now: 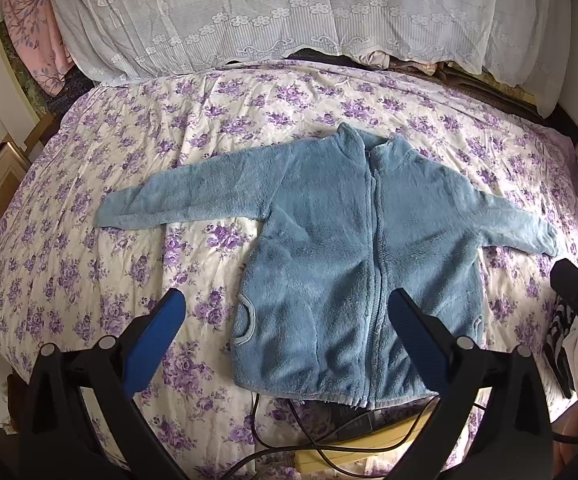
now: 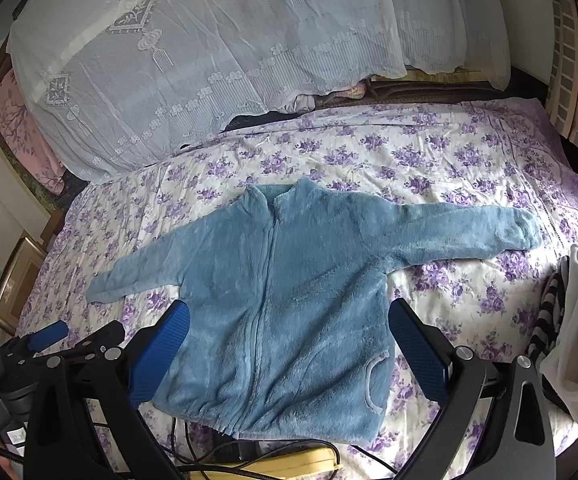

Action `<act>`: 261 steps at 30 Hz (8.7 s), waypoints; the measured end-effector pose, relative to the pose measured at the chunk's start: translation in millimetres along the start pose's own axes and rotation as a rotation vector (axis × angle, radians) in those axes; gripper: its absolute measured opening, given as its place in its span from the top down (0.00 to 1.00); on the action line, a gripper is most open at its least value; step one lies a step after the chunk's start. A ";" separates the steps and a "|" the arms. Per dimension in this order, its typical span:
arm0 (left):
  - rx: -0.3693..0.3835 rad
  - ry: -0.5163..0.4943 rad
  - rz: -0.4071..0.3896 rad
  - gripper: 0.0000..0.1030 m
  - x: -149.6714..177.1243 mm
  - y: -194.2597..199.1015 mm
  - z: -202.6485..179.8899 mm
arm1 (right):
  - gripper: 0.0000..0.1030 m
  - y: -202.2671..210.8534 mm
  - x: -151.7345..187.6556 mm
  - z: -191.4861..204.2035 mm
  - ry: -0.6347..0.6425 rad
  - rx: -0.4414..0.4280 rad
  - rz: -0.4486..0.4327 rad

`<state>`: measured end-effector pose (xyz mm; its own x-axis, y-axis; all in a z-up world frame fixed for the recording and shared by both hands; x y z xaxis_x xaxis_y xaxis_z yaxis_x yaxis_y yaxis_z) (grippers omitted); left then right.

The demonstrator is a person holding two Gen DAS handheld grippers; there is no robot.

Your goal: Fold small clothes

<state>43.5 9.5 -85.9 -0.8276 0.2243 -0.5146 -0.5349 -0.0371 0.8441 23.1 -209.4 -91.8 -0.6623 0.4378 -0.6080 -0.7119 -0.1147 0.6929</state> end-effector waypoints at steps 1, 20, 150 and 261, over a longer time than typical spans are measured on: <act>0.000 -0.001 0.002 0.04 -0.6 0.1 -0.5 | 0.03 -0.2 0.7 -0.3 -0.002 0.000 0.002; 0.001 0.001 0.006 0.04 2.4 -0.8 -1.0 | 0.03 -0.7 4.3 -1.8 -0.005 0.000 0.006; 0.042 0.782 0.214 0.81 24.6 -245.7 313.1 | 0.10 -124.6 -33.2 -188.5 -0.499 0.204 0.092; 0.159 -0.196 0.030 0.93 -114.5 -227.8 -39.0 | 0.55 -164.7 -59.2 -121.1 -0.213 0.028 0.087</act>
<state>253.4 -45.7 -225.2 -0.7854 0.4109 -0.4630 -0.4642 0.1040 0.8796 151.3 -324.5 -216.9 -0.6543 0.6063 -0.4520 -0.6457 -0.1366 0.7513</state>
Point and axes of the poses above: each gripper's, at about its wrist camera, not at the fingertips, and y roughly against the way its jaws point, z to its left, x to its underside, the point moved 8 cm from there along -y, roughly the way its jaws point, and after that the axes turned 12 degrees about -y, right-handed, at the moved point
